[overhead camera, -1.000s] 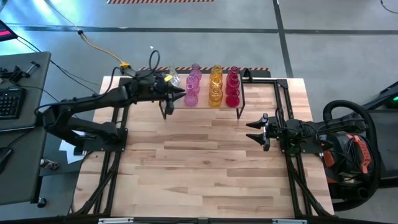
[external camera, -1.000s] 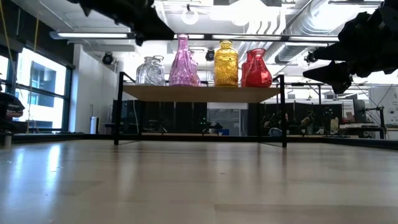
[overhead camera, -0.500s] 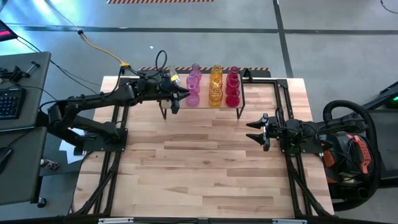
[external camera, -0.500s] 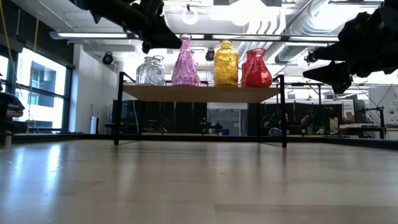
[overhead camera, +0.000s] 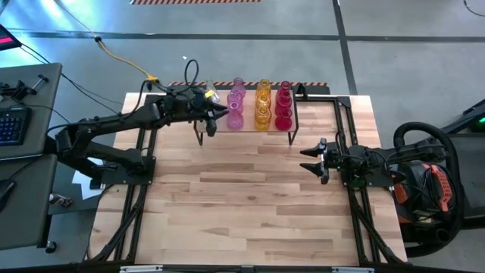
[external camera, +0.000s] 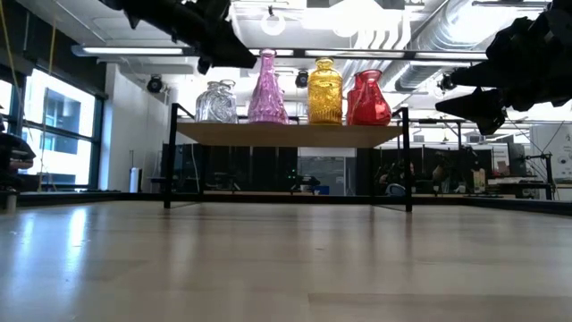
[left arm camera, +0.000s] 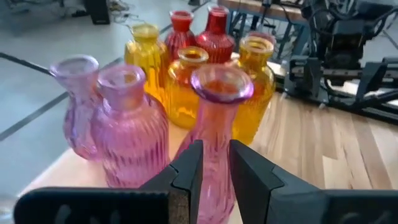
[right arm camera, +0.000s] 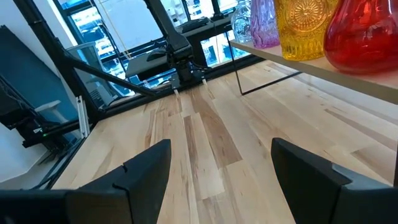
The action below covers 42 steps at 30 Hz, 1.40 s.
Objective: Sort vases onto shelf
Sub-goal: Adjust the purple vases on the shelf
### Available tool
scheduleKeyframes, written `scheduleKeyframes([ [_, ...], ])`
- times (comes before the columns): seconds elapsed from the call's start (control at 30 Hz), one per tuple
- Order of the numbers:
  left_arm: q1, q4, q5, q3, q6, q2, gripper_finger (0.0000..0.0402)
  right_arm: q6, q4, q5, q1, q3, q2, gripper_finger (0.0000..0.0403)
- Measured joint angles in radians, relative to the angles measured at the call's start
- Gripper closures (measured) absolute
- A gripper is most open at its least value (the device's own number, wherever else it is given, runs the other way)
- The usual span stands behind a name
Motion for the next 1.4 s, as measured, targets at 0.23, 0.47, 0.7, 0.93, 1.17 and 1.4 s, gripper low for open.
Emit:
scheduleKeyframes([
  [0.23,0.058,0.002,0.003,0.0,0.018,-0.005,0.0332,0.0,0.0,0.0,0.0,0.0,0.0,0.0142],
  [0.47,0.103,0.007,0.019,0.0,0.036,-0.005,0.0332,0.0,0.0,0.0,0.0,0.0,0.0,0.0142],
  [0.7,0.108,0.03,0.021,0.0,0.055,0.012,0.0332,0.0,0.0,0.0,0.0,0.0,0.0,0.0142],
  [0.93,0.113,0.027,0.022,0.003,0.055,0.04,0.0332,0.0,0.0,0.001,0.0,0.0,0.0,0.0142],
  [1.17,0.127,-0.086,0.038,0.1,0.079,0.094,0.0332,0.0,0.0,0.001,0.0,0.0,0.0,0.0142],
  [1.4,0.127,-0.151,0.037,0.146,0.113,0.108,0.0332,0.0,0.0,0.001,0.0,0.0,0.0,0.0142],
])
